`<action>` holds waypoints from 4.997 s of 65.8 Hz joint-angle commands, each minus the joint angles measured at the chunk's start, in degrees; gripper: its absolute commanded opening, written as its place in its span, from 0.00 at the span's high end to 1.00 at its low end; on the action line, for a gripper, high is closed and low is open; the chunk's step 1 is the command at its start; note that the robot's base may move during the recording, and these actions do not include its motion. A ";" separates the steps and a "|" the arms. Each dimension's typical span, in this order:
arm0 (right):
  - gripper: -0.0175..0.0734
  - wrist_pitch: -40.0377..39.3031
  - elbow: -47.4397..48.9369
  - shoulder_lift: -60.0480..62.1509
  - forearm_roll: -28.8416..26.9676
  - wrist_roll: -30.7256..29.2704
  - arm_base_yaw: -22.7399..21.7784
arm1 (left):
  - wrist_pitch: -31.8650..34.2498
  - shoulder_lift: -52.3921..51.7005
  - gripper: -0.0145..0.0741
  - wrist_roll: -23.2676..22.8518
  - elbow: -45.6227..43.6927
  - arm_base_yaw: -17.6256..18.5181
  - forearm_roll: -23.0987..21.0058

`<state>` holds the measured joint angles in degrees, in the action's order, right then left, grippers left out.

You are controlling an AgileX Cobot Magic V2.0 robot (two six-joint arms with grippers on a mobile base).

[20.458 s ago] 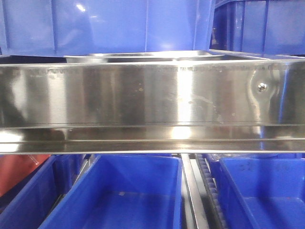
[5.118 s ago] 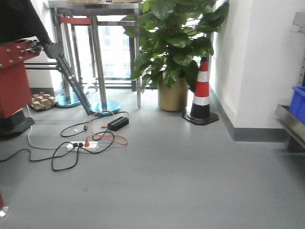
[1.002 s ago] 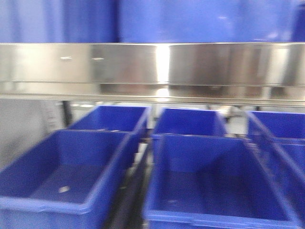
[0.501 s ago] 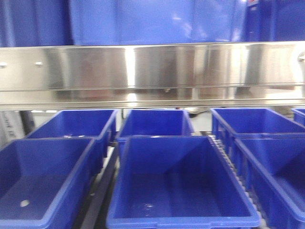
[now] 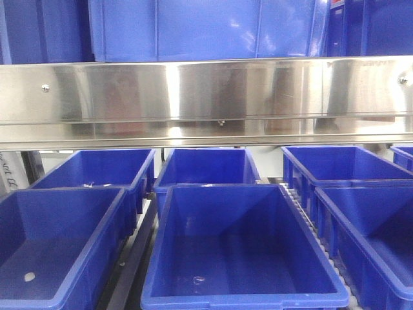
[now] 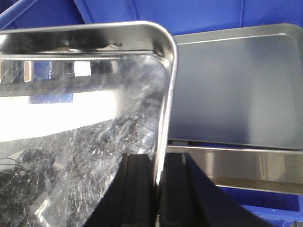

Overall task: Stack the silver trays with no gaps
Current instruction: 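Drive to the other rack holding the tray with both grippers, then lower the held tray onto the silver tray on the shelf, then open both grippers and release the tray onto the stack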

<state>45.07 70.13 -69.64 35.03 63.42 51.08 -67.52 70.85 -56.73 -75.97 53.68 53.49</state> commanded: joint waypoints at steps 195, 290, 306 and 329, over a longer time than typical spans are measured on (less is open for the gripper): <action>0.72 -10.62 19.20 -33.00 -12.91 -16.63 -26.67 | 27.87 36.94 0.65 25.12 -24.18 -26.69 -36.16; 0.83 -15.39 10.41 -10.91 -10.71 -24.25 -17.89 | 31.59 18.06 0.85 26.73 -16.59 -21.61 -39.37; 0.83 -23.38 -2.23 -0.88 -10.71 -25.64 -17.73 | 44.07 6.83 0.85 26.73 -0.29 -17.39 -39.37; 0.83 -36.93 -23.08 14.93 -10.71 -29.20 -17.73 | 63.63 -12.79 0.85 26.73 26.01 -16.29 -35.59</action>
<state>12.69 50.73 -58.35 23.67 34.97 33.39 -8.61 61.62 -30.10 -53.77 36.98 15.66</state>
